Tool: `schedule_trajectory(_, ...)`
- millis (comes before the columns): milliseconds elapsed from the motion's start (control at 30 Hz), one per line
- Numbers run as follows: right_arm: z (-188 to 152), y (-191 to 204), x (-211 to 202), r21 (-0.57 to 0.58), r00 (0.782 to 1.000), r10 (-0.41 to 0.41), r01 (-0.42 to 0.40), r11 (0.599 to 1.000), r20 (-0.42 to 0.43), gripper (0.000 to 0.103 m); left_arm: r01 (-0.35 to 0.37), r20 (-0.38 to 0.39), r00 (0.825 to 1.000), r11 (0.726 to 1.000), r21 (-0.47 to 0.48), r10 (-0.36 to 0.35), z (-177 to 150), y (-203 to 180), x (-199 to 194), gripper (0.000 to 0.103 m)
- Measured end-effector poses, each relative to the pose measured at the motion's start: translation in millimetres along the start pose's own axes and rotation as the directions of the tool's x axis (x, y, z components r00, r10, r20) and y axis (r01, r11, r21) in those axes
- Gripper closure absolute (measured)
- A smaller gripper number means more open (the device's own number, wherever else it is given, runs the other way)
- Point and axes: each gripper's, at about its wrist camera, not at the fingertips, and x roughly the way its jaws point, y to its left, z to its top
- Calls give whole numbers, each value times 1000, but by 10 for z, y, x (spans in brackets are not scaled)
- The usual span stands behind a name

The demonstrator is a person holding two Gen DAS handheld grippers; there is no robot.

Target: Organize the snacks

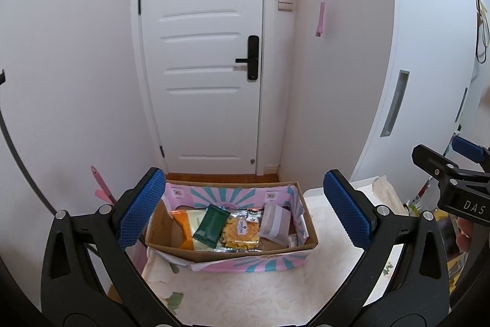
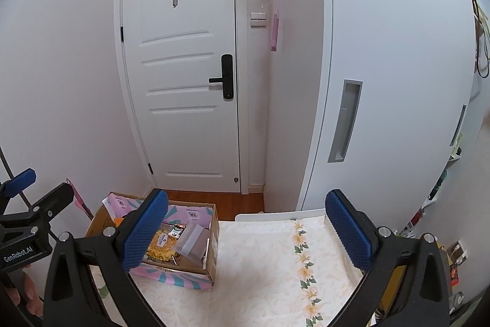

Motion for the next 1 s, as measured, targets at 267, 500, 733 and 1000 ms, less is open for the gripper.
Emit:
schedule_trajectory(267,8,3,13,-9,1000,-7,7,1000,-4,1,-2,2,1000,1000,1,2,9,-60,22,0)
schedule_trajectory(500,18,14,33,-11,1000,-3,3,1000,-2,1,-11,7,1000,1000,0,11,20,-65,16,0)
schedule_trajectory(733,15,21,34,-11,1000,3,-3,1000,1,1,-20,10,1000,1000,-3,20,6,-54,-12,0)
schedule_trajectory(1000,12,16,29,-11,1000,4,-4,1000,1,1,-23,14,1000,1000,-2,23,-2,-56,-33,0)
